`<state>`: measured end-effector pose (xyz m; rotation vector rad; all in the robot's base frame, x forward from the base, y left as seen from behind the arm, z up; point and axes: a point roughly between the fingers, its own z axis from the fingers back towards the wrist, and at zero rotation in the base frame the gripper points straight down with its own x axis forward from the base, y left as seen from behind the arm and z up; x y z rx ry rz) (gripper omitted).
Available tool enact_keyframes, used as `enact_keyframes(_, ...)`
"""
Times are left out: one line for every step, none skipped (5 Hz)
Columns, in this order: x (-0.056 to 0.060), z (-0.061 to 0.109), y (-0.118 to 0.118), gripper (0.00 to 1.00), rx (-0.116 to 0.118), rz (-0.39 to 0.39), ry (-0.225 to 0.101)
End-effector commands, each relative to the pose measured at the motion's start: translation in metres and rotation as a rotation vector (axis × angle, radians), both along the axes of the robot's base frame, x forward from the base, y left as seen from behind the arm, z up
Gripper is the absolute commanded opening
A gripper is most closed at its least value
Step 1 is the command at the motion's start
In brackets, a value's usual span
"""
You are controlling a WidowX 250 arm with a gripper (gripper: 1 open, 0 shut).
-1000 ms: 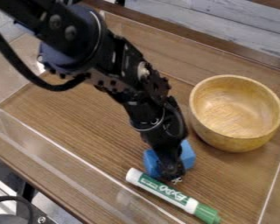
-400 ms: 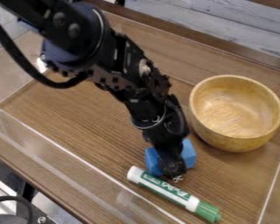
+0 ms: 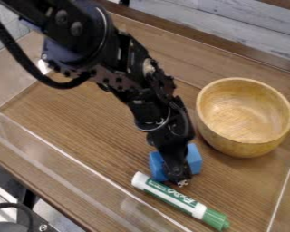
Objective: Remove the green marker from inside the brown bowl and put it on the table
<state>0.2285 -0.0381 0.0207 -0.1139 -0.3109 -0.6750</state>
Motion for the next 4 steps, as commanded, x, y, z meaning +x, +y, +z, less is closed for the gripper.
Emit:
enact_keyframes(0.0081,0.0073,0.0056,0.00,0.002,0.011,-0.021)
enact_keyframes(0.0090,0.0096,0.0084,0.00,0.002,0.011,-0.015)
enact_keyframes(0.0098,0.0124,0.0103,0.00,0.000,0.011,-0.010)
enact_keyframes(0.0112,0.0142,0.0117,0.00,-0.002,0.012,-0.007)
